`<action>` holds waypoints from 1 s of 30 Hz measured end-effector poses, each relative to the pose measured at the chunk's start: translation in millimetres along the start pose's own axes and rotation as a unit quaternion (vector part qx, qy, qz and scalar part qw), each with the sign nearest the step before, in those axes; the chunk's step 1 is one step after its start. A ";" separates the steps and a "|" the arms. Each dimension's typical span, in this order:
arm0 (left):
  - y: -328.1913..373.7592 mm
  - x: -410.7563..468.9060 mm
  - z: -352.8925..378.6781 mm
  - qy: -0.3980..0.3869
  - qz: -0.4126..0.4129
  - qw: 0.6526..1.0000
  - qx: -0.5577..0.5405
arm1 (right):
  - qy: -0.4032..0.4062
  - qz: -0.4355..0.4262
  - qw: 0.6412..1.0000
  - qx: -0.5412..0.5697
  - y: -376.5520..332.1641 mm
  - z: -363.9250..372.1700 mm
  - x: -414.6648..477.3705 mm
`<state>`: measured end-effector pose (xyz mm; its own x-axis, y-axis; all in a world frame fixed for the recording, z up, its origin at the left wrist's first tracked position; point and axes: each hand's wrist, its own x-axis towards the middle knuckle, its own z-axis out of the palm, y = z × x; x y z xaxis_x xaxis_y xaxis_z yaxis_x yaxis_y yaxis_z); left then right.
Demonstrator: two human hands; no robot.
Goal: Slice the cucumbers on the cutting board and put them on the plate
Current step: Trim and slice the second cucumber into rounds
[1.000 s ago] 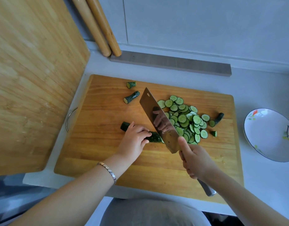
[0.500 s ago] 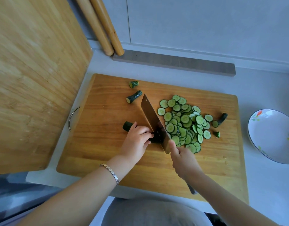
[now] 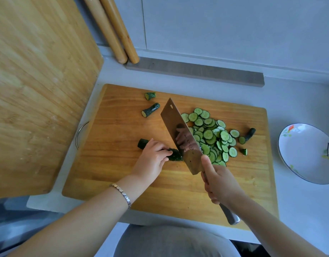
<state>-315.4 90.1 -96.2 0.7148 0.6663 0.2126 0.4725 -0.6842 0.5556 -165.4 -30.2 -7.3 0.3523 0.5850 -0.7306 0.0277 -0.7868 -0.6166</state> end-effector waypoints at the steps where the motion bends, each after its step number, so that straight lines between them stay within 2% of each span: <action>1: 0.5 0.0 0.0 0.000 0.002 1.000 0.000 | 0.000 0.000 1.000 -0.008 -0.6 0.3 0.3; 7: 1.5 1.6 -0.3 0.001 0.002 1.000 0.004 | 0.010 -0.007 0.998 -0.059 0.2 4.3 8.0; 12: 1.2 1.8 -0.3 0.002 0.008 1.000 0.003 | 0.003 0.013 0.999 -0.045 3.2 17.6 20.0; 22: -0.4 1.6 -3.6 0.001 -0.022 1.000 0.005 | 0.028 0.046 0.997 0.060 3.6 9.8 17.3; 30: -2.1 3.4 -3.0 0.003 -0.011 1.000 -0.007 | 0.005 0.024 1.000 -0.013 0.5 -5.5 -3.6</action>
<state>-315.5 94.7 -94.3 0.7011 0.6830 0.2050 0.4812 -0.6653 0.5708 -161.4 -33.8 -3.4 0.3633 0.5451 -0.7555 0.0356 -0.8185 -0.5734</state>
